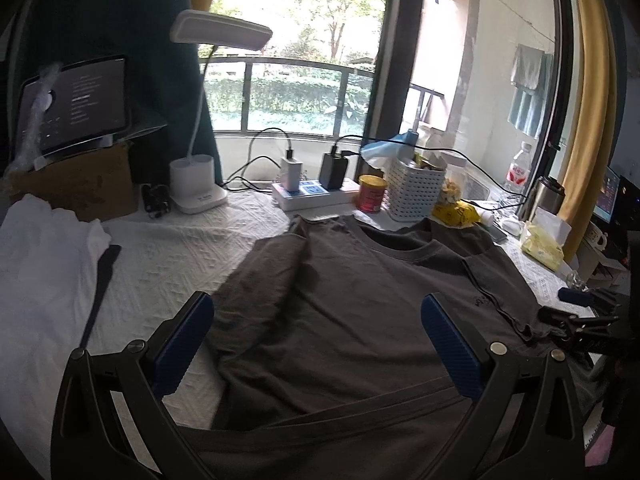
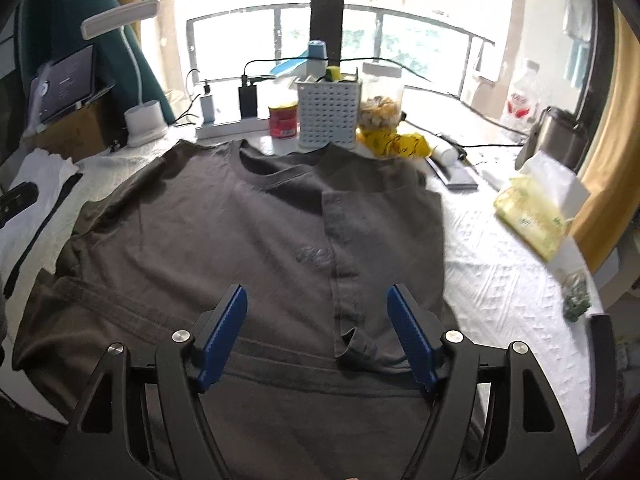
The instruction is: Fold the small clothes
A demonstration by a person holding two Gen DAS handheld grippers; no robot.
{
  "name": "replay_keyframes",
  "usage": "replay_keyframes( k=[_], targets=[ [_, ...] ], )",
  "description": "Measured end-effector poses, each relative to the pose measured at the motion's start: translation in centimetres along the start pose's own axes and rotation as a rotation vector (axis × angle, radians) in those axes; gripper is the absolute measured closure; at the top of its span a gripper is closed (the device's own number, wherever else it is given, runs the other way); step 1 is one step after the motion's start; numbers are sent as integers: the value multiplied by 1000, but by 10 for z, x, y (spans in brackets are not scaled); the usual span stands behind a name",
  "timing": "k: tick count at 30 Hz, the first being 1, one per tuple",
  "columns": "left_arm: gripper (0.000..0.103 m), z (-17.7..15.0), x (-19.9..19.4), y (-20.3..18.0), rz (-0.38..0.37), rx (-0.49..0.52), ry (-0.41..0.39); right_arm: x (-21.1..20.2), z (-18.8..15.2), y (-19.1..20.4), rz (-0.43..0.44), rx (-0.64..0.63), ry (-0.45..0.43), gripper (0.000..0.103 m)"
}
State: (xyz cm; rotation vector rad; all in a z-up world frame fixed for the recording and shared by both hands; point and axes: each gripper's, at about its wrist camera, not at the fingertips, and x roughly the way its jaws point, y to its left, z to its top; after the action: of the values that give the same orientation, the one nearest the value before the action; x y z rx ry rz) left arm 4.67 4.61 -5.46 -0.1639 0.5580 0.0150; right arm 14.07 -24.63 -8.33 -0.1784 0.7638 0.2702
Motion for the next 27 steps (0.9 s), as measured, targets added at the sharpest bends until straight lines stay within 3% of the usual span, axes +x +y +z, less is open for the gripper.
replay_keyframes(
  k=[11, 23, 25, 27],
  targets=[
    [1, 7, 14, 43, 23, 4, -5, -3, 29, 10, -84, 39, -46, 27],
    [1, 6, 56, 88, 60, -5, 57, 34, 44, 28, -106, 22, 13, 27],
    [4, 5, 66, 93, 59, 1, 76, 43, 46, 29, -106, 21, 29, 27],
    [14, 4, 78, 97, 60, 11, 107, 50, 47, 29, -105, 22, 39, 27]
  ],
)
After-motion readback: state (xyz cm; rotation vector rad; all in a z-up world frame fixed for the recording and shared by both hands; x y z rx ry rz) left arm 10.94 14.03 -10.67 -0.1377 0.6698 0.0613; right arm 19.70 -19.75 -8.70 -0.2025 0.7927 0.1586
